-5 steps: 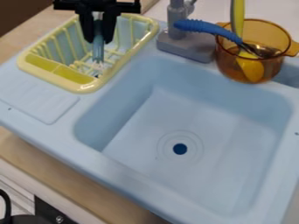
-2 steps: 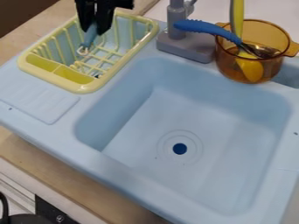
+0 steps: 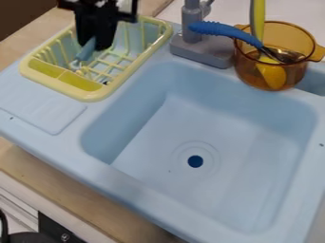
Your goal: Move the spoon from the sink to the yellow basket
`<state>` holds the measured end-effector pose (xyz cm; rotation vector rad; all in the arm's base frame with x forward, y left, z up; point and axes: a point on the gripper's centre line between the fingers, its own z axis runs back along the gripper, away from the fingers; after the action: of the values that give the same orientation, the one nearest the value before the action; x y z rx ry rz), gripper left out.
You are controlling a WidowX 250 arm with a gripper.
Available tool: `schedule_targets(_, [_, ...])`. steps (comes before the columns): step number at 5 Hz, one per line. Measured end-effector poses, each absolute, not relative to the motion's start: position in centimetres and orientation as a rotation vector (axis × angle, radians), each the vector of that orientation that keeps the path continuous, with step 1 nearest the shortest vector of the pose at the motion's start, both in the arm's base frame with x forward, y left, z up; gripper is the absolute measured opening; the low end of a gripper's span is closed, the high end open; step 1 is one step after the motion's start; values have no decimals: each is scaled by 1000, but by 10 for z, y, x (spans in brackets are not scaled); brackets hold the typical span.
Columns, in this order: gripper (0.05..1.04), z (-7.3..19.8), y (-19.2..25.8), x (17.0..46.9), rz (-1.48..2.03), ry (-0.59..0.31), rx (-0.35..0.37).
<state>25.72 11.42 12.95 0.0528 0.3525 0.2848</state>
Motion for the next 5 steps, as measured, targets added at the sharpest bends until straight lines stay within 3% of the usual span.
schedule_targets(4, [232, 118, 113, 243, 264, 401, 4])
schedule_targets(5, [282, 117, 115, 241, 313, 407, -2])
